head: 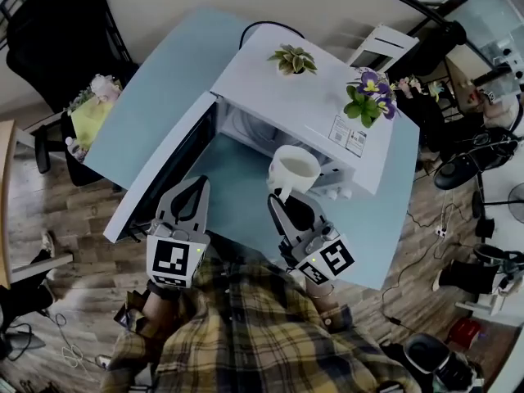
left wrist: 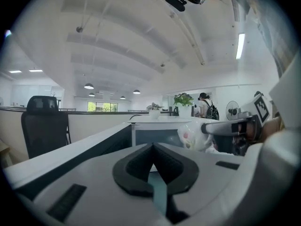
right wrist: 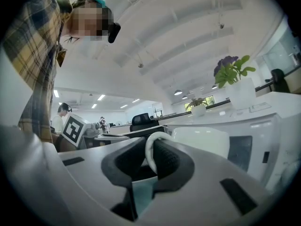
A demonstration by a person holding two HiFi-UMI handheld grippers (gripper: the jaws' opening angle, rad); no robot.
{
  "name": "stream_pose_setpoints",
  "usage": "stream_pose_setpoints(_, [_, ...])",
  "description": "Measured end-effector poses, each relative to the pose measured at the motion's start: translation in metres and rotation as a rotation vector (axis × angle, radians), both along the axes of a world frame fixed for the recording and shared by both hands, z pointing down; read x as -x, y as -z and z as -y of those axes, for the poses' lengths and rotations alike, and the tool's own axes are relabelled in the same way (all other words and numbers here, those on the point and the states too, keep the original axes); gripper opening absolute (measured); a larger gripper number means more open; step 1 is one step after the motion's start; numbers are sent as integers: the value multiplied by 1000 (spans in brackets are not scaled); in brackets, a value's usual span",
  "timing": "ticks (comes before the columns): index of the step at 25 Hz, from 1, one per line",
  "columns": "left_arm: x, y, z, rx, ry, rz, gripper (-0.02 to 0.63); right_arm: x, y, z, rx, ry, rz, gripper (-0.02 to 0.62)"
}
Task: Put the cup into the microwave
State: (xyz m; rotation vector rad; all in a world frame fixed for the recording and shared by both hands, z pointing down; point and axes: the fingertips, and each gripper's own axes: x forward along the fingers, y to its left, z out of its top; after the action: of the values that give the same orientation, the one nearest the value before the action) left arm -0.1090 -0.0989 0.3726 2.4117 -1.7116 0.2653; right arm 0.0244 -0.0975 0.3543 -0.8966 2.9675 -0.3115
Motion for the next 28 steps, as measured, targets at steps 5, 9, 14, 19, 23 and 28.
stream_pose_setpoints(5, [-6, -6, 9, 14, -53, -15, -8, -4, -3, 2, 7, -44, -11, 55])
stream_pose_setpoints(9, [-14, -7, 16, 15, -94, -15, -8, -6, -7, 4, 11, -73, -14, 55])
stream_pose_setpoints(14, [-21, -13, 23, 30, -129, -17, -8, -7, -12, 9, 22, -88, -20, 55])
stream_pose_setpoints(19, [-26, -21, 29, 49, -156, -18, -8, -7, -21, 15, 36, -101, -21, 55])
stream_pose_setpoints(23, [-29, -28, 32, 65, -171, -29, -8, -6, -31, 20, 44, -110, -20, 55])
stream_pose_setpoints(28, [-37, -42, 31, 92, -196, -47, -8, -3, -44, 29, 44, -117, -25, 55])
